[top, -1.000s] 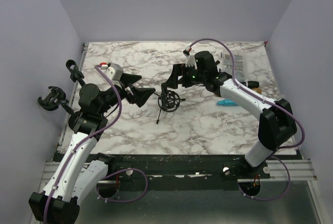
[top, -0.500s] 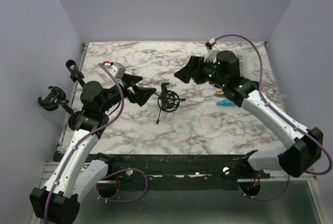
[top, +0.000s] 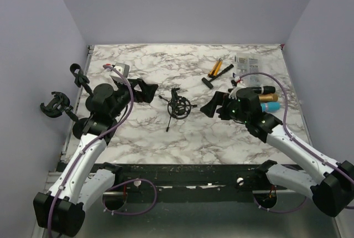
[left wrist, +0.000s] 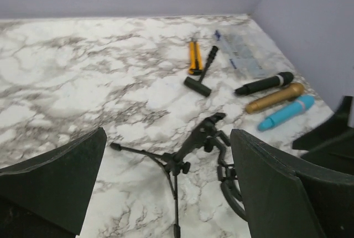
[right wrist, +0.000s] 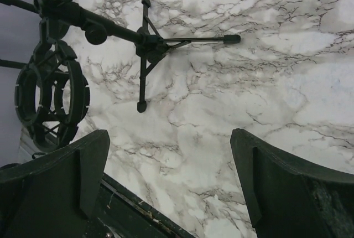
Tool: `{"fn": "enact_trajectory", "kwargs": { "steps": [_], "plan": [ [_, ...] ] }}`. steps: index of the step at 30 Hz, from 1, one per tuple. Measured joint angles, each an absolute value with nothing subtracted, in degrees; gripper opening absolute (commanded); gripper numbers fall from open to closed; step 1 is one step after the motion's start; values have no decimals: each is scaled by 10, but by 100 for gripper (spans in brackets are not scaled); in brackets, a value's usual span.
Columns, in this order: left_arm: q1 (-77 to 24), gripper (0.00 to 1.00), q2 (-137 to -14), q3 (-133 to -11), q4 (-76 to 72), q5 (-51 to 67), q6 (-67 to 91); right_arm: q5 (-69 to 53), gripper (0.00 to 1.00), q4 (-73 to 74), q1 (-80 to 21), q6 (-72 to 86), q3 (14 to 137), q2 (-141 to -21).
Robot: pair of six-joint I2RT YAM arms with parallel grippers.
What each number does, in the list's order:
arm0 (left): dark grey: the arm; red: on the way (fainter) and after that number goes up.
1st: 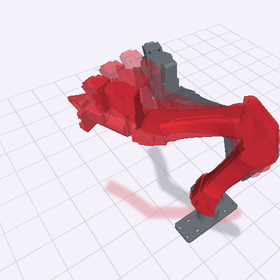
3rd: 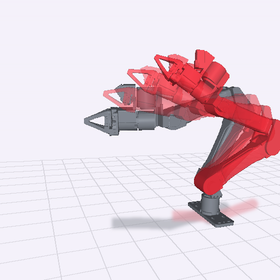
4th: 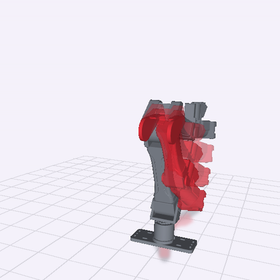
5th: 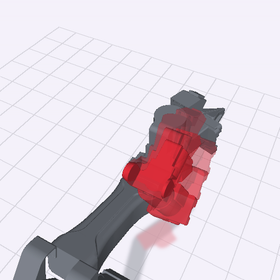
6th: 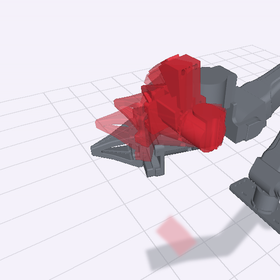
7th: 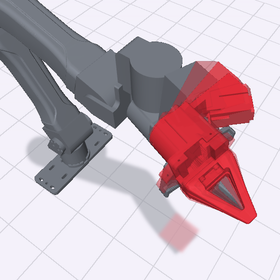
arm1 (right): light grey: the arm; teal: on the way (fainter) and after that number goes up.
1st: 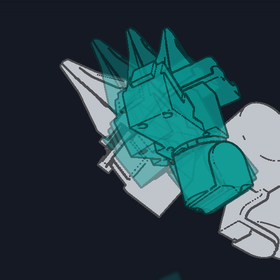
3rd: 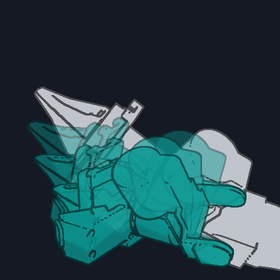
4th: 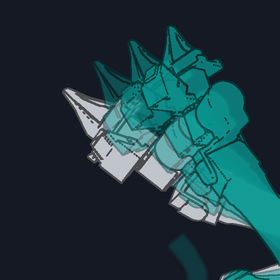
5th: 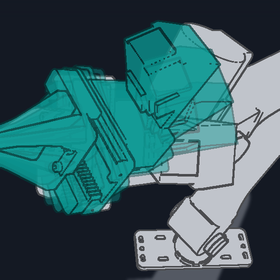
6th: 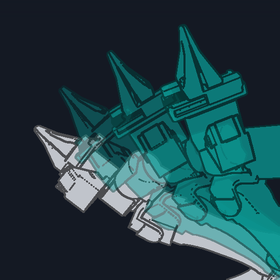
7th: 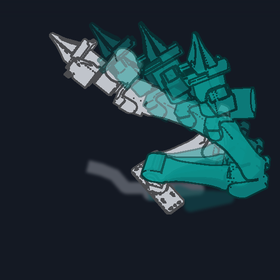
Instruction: Remove the microphone from the stand
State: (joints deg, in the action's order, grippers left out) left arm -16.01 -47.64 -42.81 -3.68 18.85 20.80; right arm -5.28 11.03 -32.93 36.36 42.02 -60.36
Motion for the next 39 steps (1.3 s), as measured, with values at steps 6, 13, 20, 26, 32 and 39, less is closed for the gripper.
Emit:
{"fn": "enact_trajectory", "kwargs": {
  "steps": [6,13,20,26,32,39],
  "plan": [
    [-163,84,-525,-394,-13,77,257,-53,100,103,-329,377,387,-521],
    [-189,81,-552,-259,-53,69,338,-53,100,108,-329,382,339,-433],
    [-315,80,-610,-208,-133,31,348,-54,100,128,-329,386,322,-400],
    [-338,63,-727,-241,-173,-4,356,-56,100,143,-329,394,320,-384],
    [-353,52,-814,-302,-183,-19,361,-56,100,169,-329,399,319,-355],
    [-397,4,-882,-332,-180,-67,384,-56,100,182,-329,410,307,-341]
  ]
}}
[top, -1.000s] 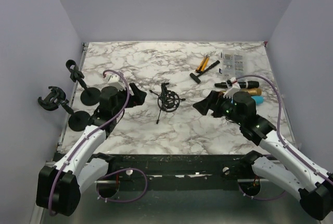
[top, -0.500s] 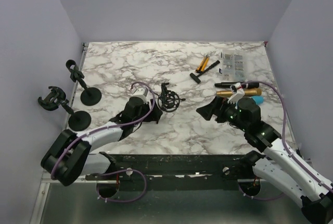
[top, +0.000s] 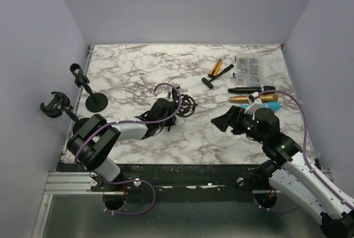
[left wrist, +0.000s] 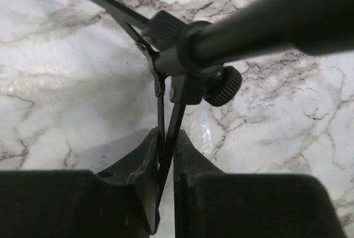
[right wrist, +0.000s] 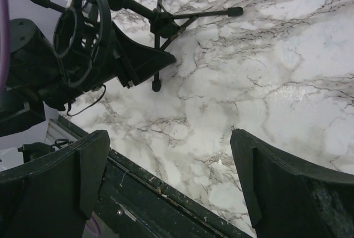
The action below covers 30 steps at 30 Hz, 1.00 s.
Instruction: Remove the microphone from the stand
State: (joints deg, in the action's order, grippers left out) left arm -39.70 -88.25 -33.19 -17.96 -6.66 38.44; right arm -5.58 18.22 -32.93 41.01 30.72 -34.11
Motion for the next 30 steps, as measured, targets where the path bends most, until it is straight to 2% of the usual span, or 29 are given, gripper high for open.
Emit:
{"fn": "enact_trajectory", "kwargs": {
  "steps": [1,10,18,30],
  "plan": [
    [-398,0,-889,-341,-168,-75,390,-56,100,183,-329,411,305,-342],
    [-405,0,-897,-426,-61,-187,416,-56,100,187,-329,415,302,-375],
    [-391,0,-901,-481,12,-231,430,-56,100,185,-329,422,293,-381],
    [-284,0,-935,-590,52,-252,467,-52,100,169,-329,422,291,-432]
  ]
}}
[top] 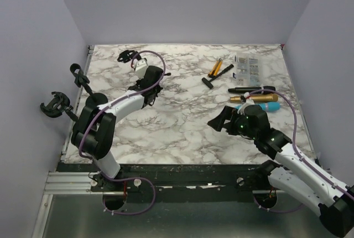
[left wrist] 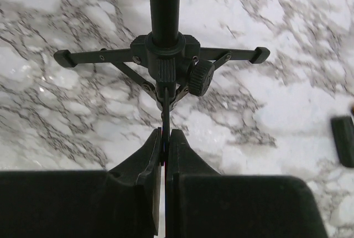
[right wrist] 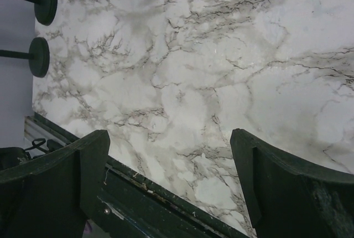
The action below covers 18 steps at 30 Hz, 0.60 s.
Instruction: Remove the microphone from the stand
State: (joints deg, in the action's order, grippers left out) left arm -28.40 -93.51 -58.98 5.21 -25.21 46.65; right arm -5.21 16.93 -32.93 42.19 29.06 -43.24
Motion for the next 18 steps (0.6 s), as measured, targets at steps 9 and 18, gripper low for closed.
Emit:
{"fn": "enact_trajectory", "kwargs": {
  "steps": [9,18],
  "plan": [
    [-200,0,-1044,-722,102,-294,497,-46,100,128,-329,404,307,-499],
    [-135,0,-1126,-873,208,-305,513,-38,100,111,-329,389,336,-588]
  ]
}}
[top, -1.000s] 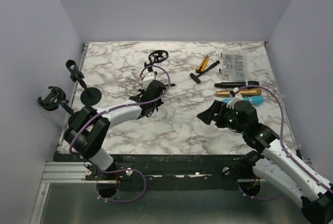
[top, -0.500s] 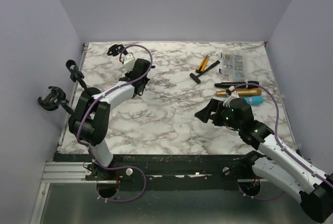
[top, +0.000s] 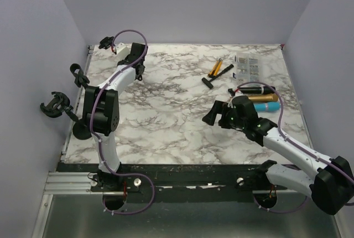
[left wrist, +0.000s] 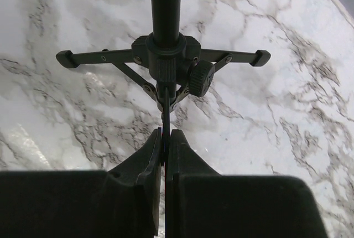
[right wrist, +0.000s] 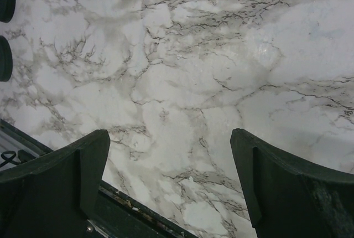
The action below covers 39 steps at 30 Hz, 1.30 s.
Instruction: Remove the microphone from the stand
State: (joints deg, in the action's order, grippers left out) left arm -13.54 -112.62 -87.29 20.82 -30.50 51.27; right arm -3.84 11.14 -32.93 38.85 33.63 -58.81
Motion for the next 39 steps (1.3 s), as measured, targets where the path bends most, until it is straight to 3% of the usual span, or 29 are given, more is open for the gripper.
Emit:
{"fn": "enact_trajectory", "kwargs": {
  "steps": [7,21,27,36,39],
  "plan": [
    [-98,0,-1150,-925,269,-320,513,-38,100,101,-329,385,360,-628],
    [-94,0,-1156,-908,292,-279,524,-39,100,76,-329,390,366,-635],
    [-98,24,-1131,-856,251,-268,533,-39,100,69,-329,391,352,-621],
    [-99,38,-1111,-790,218,-235,544,-39,100,66,-329,402,325,-592],
    [-99,56,-1100,-772,205,-232,538,-38,100,67,-329,403,325,-573]
  ]
}}
